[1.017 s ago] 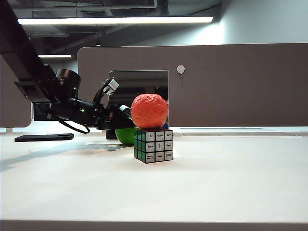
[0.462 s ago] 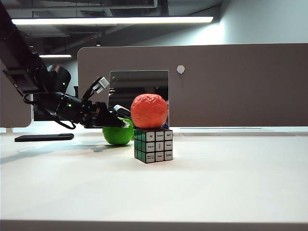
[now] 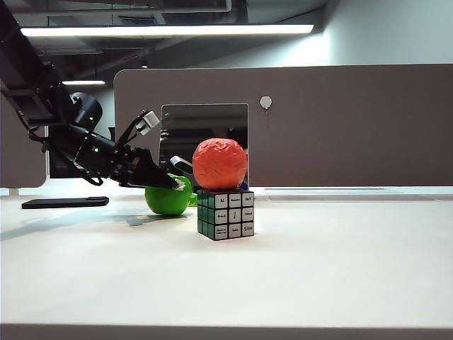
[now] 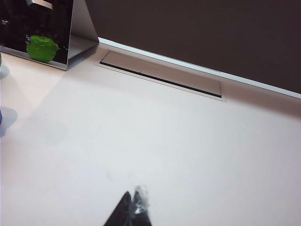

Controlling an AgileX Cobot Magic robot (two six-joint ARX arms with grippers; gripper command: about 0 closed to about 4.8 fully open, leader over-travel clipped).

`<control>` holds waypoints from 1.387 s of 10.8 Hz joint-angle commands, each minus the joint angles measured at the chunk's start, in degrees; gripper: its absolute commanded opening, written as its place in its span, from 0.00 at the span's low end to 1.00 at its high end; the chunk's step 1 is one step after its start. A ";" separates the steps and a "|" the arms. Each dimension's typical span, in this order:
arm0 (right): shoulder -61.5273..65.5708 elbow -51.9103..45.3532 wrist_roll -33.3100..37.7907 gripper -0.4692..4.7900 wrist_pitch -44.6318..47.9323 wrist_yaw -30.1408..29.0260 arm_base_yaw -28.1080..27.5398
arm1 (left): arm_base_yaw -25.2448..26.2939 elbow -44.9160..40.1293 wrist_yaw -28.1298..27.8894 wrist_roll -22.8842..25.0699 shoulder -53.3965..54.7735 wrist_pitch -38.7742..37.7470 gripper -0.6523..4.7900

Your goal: Move all the fruits on the tabletop near the face of the Rubik's cube that has the color most similar to each fruit.

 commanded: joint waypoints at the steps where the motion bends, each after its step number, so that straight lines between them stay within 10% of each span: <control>1: 0.00 0.17 0.26 0.09 0.68 0.66 0.02 | 0.22 -2.27 -4.55 0.26 -1.46 -8.55 0.74; 15: -5.53 0.28 0.24 0.09 2.05 0.68 -0.04 | 0.09 -4.70 -7.34 0.42 -7.93 -16.70 0.74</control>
